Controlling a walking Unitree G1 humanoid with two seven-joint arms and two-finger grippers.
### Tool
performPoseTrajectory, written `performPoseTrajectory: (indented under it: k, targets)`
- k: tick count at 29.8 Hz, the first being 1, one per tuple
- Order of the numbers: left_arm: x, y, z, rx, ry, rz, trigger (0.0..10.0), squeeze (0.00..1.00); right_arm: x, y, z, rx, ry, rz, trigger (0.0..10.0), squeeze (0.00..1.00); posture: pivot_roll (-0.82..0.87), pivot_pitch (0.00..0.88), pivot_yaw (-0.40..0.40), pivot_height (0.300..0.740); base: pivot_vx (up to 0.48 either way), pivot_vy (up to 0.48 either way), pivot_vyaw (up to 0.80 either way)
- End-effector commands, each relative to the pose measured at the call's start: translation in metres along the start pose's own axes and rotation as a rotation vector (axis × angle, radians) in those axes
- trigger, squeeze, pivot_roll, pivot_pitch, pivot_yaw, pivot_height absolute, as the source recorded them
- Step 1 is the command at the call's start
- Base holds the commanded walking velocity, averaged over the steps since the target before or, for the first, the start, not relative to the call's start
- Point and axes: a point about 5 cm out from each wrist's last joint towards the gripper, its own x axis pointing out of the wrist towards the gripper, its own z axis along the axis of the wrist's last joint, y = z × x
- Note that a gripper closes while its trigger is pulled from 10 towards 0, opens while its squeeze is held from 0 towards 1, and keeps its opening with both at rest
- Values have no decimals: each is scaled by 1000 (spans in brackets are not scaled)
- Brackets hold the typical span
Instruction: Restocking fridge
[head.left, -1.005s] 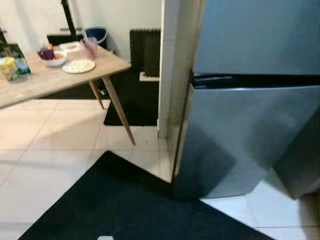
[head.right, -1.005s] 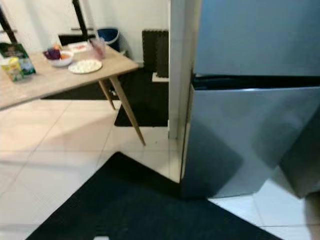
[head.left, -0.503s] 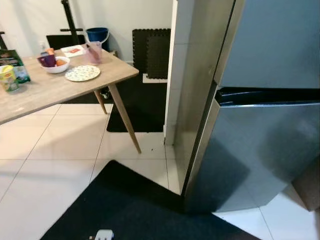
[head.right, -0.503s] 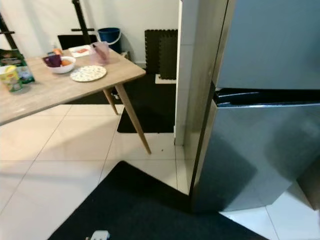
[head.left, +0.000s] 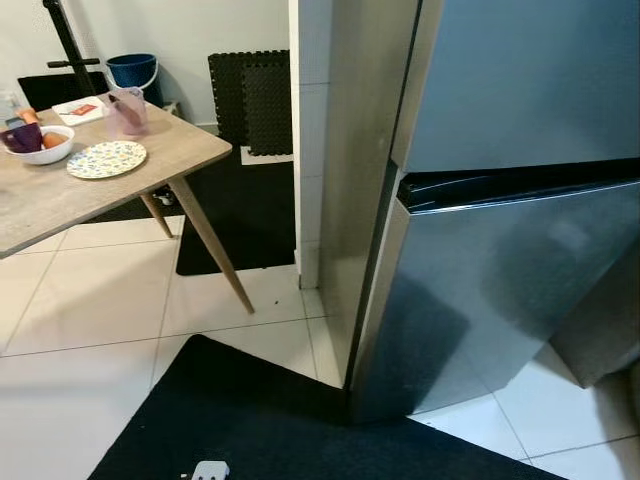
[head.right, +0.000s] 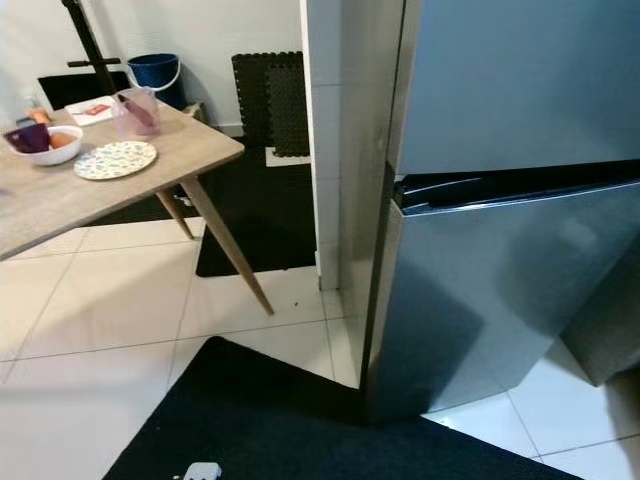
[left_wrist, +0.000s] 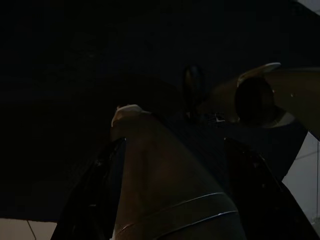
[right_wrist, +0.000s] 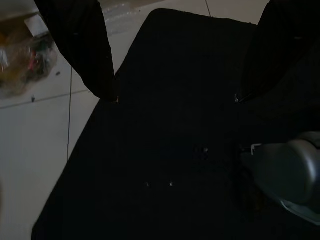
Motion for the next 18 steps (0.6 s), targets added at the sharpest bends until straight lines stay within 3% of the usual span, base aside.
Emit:
performPoseTrajectory:
  k: [1,11,18]
  targets:
    - [-2,2,-8,-3,32,9,10000,0,0,-1,0,6,-6,-3,10000,0,-168,56,34,740,0,-439,0]
    - [-2,2,-8,-3,32,7,10000,0,0,0,1,7,-12,0,10000,0,-168,57,35,740,0,-435,0]
    - [-1,1,-7,-7,24,15,10000,0,0,-2,7,10,-34,-4,10000,0,-172,59,35,740,138,-327,0]
